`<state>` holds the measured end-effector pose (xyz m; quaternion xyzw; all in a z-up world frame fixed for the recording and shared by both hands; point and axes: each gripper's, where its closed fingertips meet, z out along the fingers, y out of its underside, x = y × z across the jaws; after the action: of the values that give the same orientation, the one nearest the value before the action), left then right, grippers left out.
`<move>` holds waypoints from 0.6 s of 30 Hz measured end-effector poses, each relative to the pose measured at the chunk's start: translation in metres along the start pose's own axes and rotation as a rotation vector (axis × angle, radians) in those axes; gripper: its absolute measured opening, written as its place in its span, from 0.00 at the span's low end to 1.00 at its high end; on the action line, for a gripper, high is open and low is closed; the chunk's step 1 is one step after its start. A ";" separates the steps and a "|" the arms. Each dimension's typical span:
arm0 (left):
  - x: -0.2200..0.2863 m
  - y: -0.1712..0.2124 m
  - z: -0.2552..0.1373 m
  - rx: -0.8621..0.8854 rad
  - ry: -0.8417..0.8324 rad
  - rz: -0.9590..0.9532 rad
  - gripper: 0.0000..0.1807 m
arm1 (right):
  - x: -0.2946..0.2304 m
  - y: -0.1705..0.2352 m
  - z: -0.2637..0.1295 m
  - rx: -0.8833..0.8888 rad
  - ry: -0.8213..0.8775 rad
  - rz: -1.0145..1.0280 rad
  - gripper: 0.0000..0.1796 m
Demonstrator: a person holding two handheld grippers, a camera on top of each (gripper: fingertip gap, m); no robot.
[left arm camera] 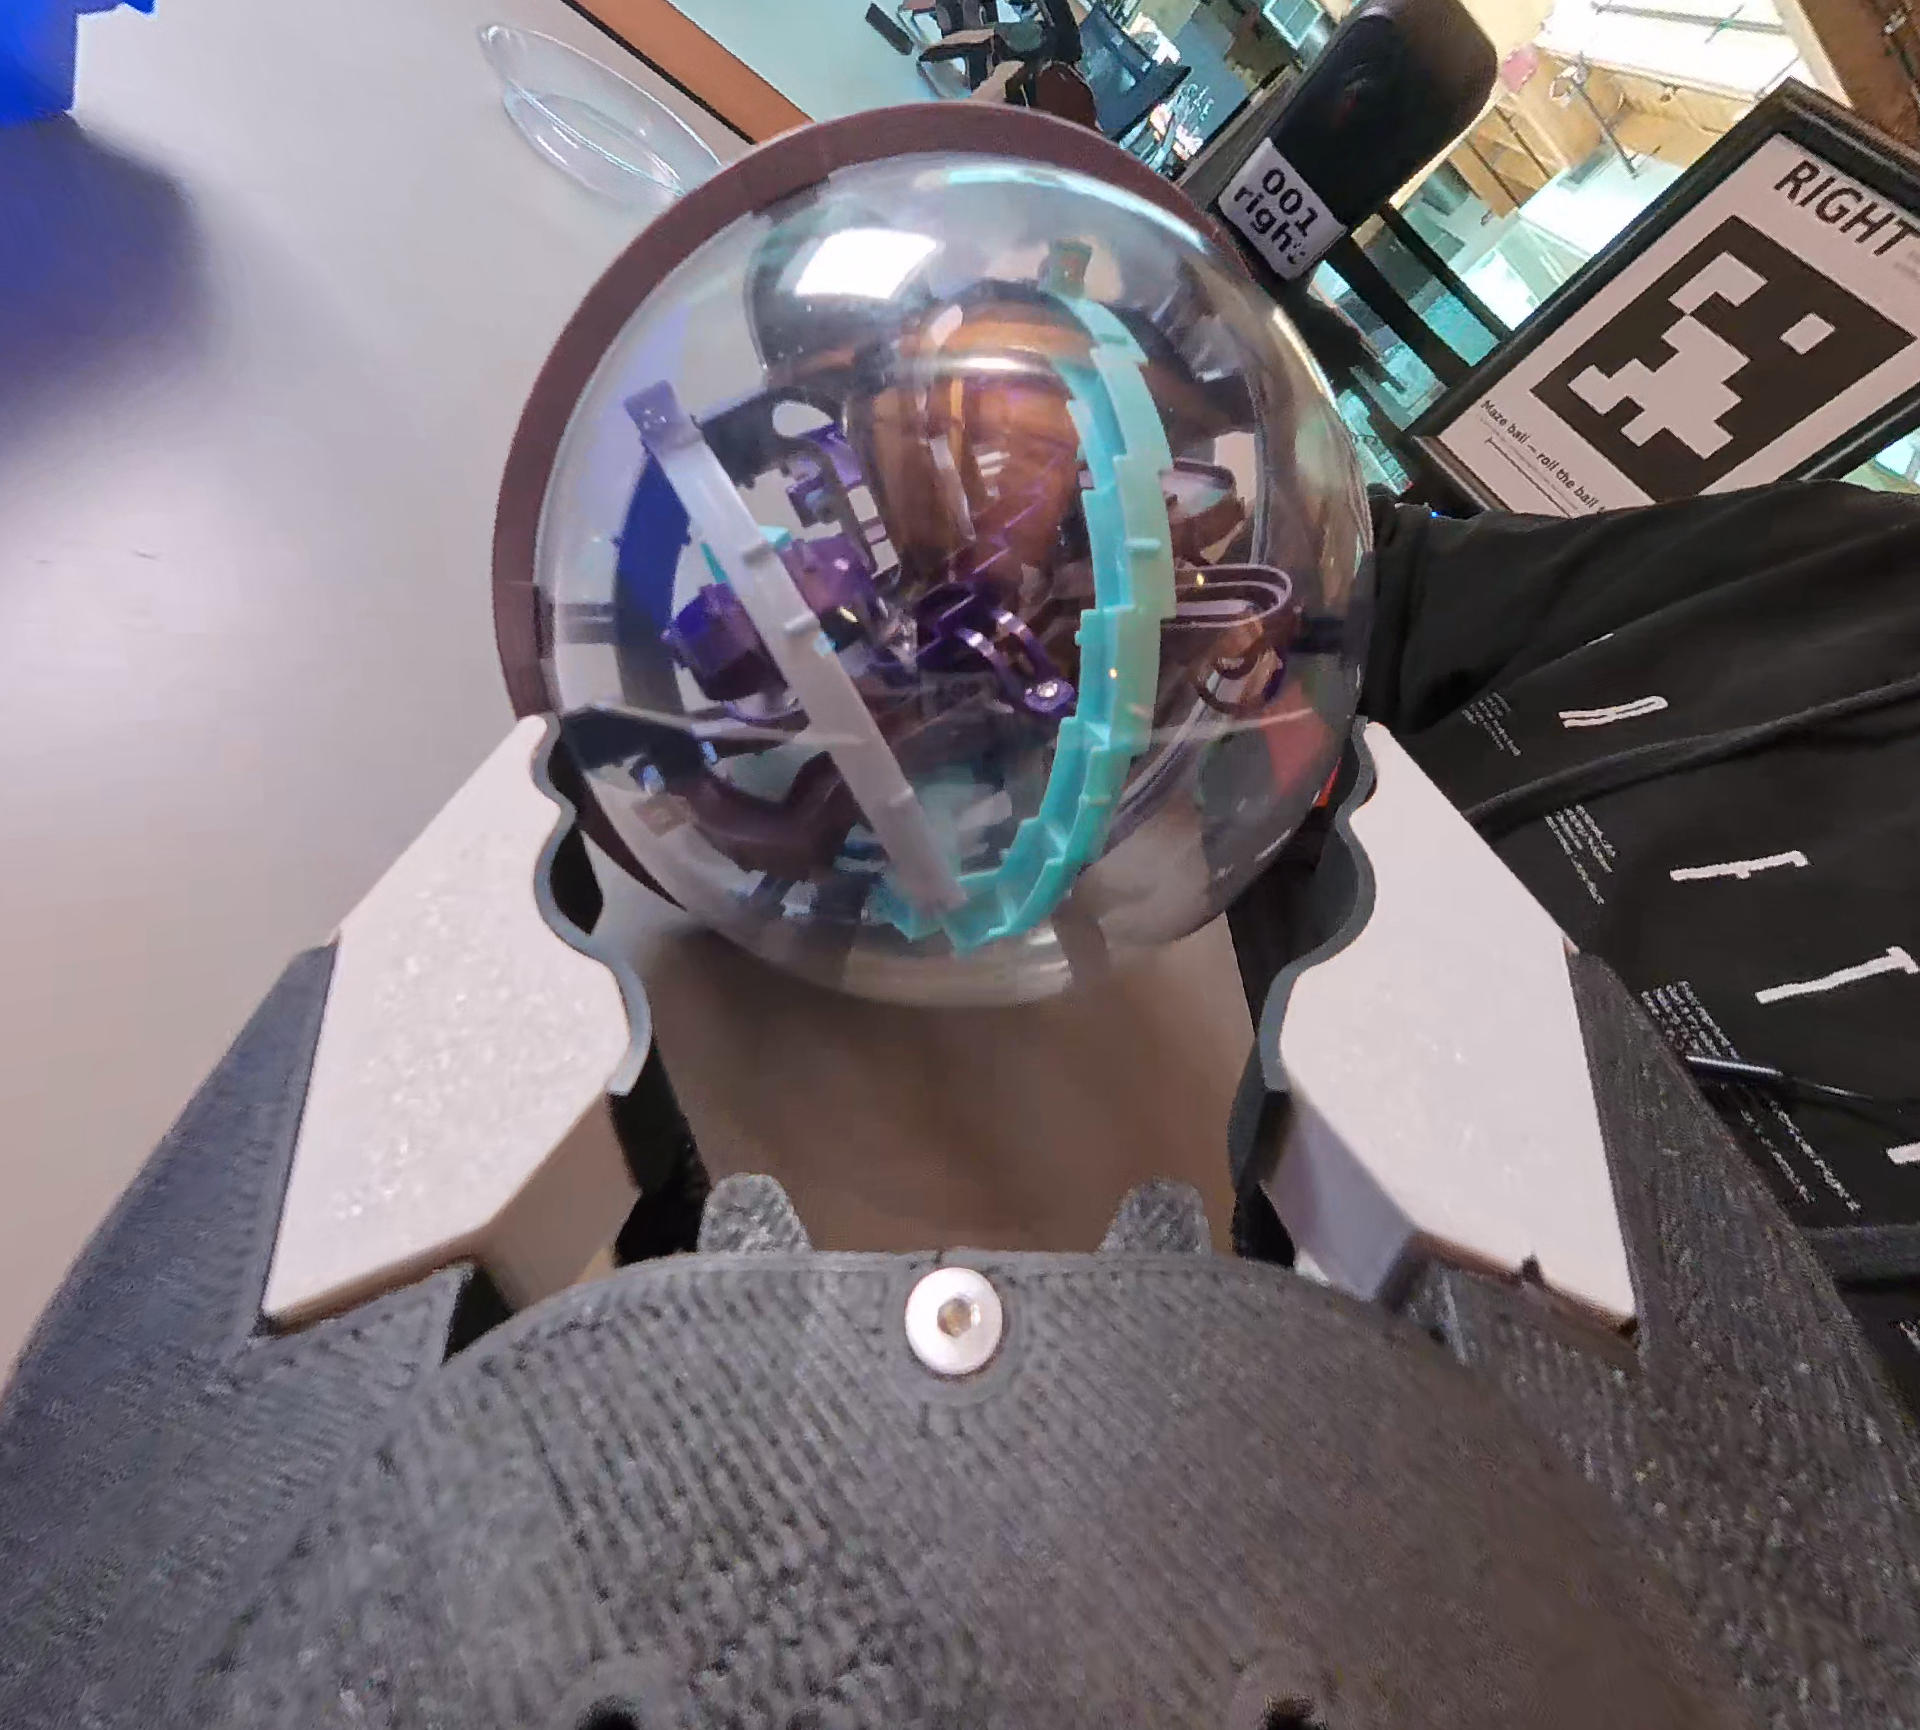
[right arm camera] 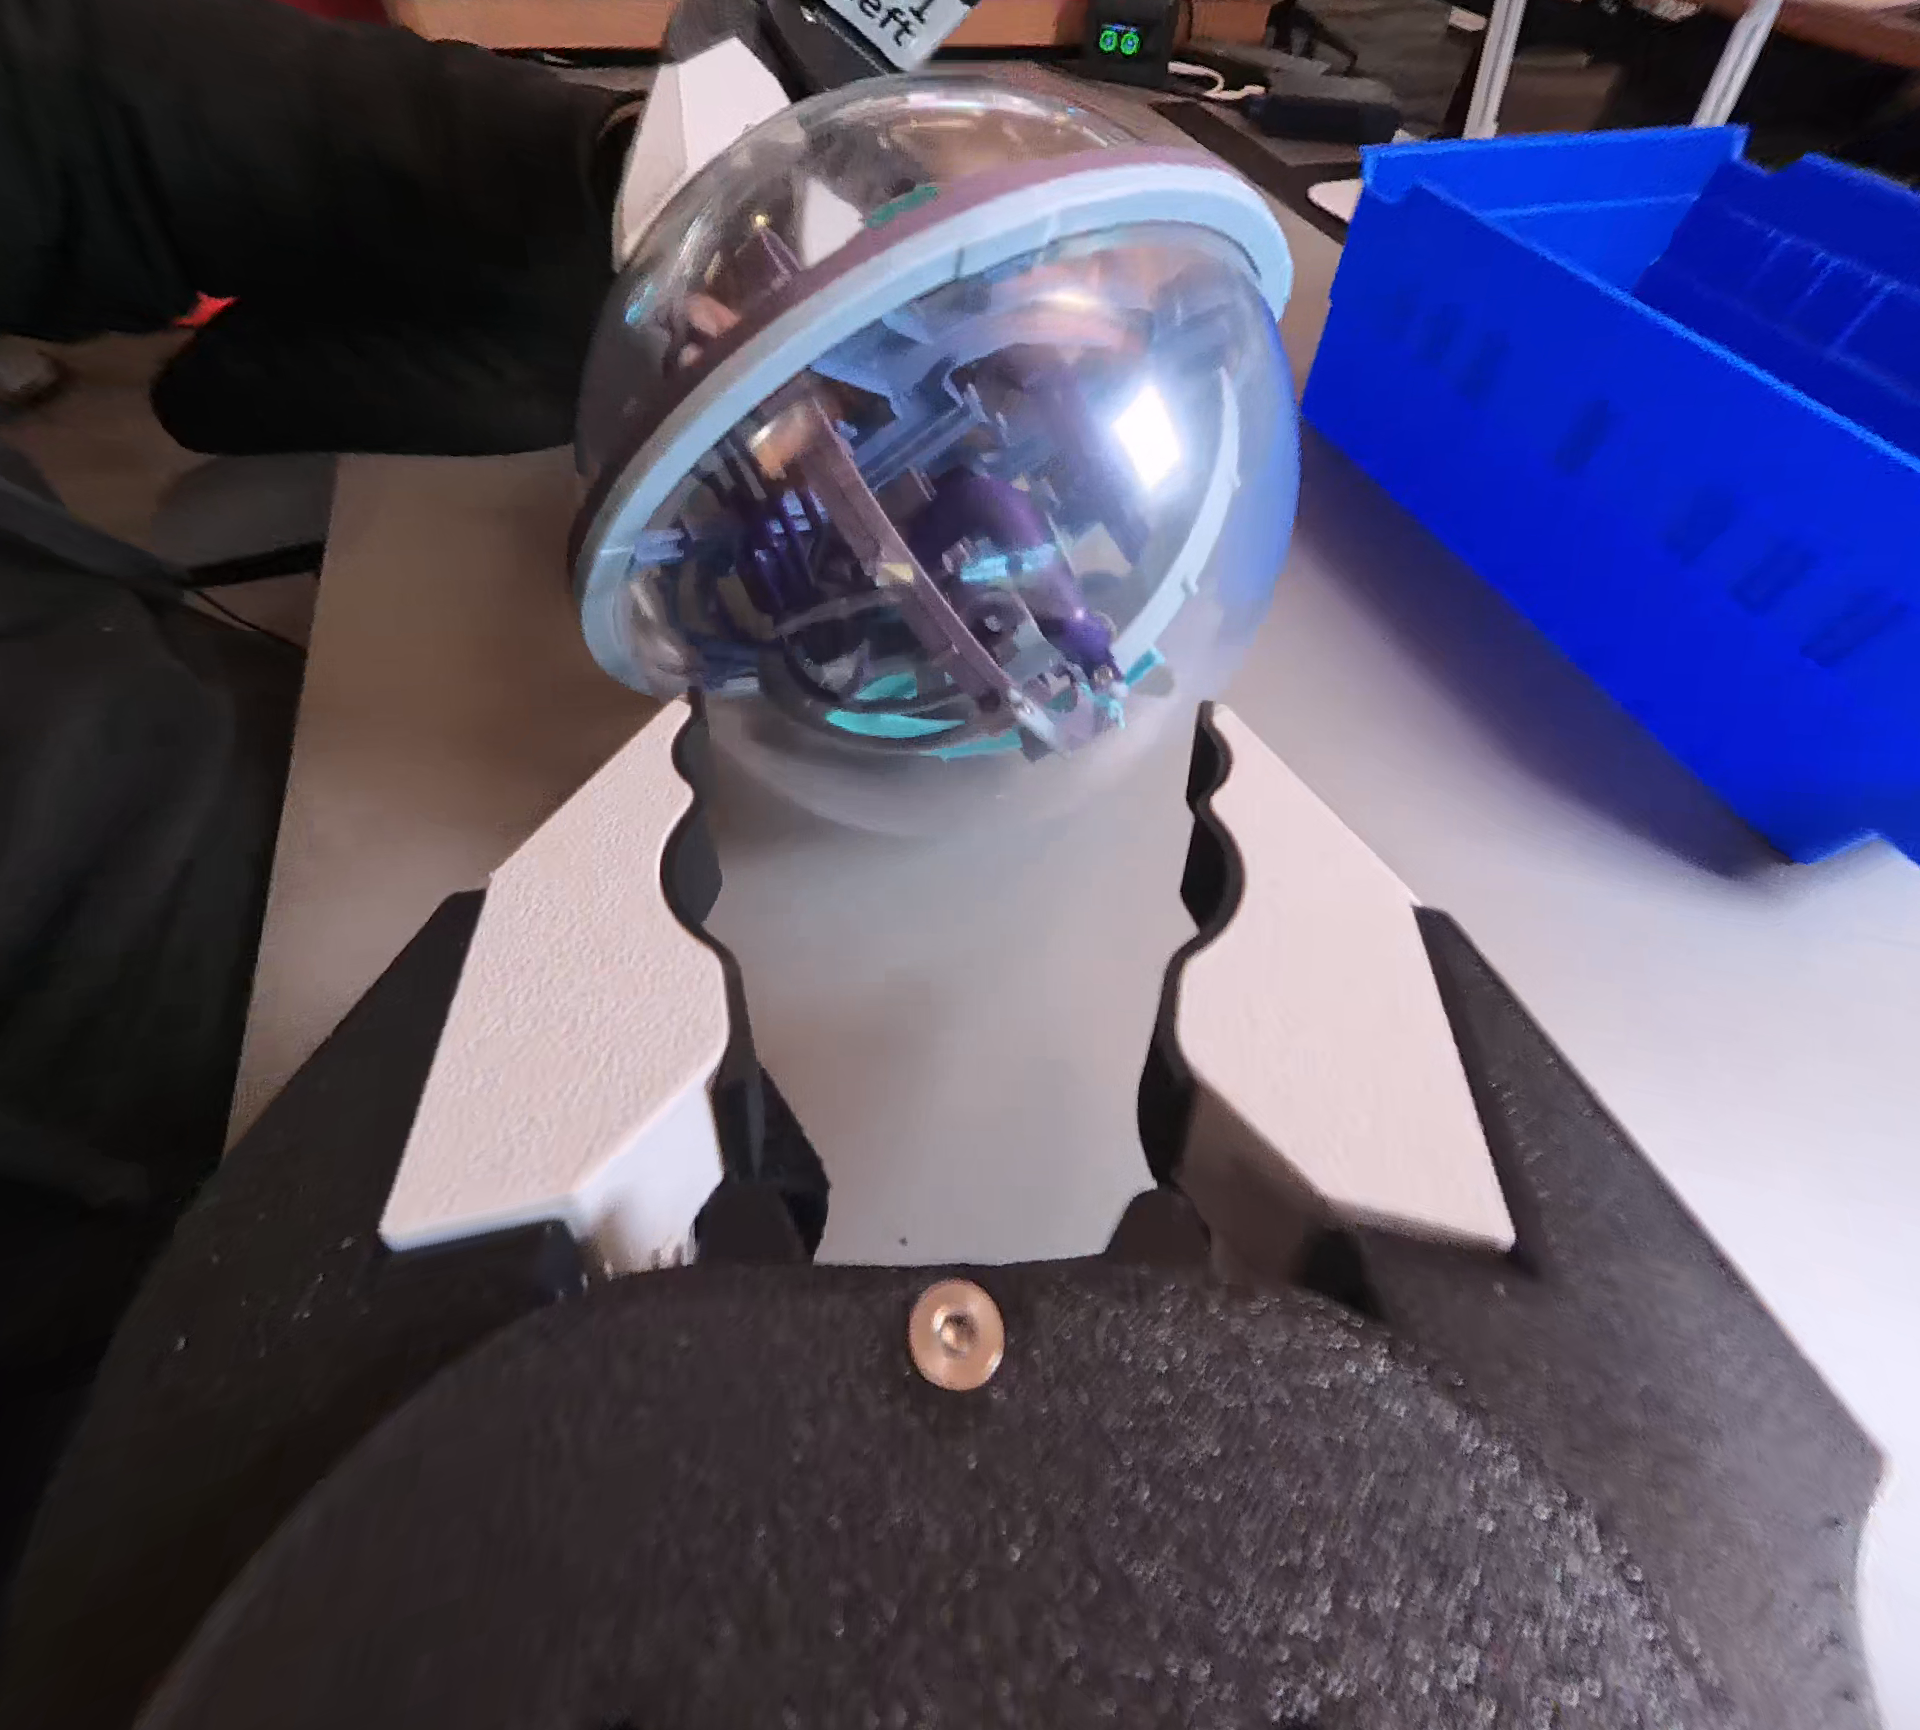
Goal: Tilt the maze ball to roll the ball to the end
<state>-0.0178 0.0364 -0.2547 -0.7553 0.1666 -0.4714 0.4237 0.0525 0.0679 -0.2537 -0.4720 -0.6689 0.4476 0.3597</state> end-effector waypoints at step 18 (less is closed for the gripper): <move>-0.016 0.010 -0.013 -0.163 -0.383 0.525 0.81 | 0.016 -0.039 0.010 0.088 -0.157 0.099 0.41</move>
<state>-0.0355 0.0346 -0.2698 -0.7929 0.3100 -0.1806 0.4926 0.0267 0.0749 -0.2192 -0.4519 -0.6504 0.5294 0.3040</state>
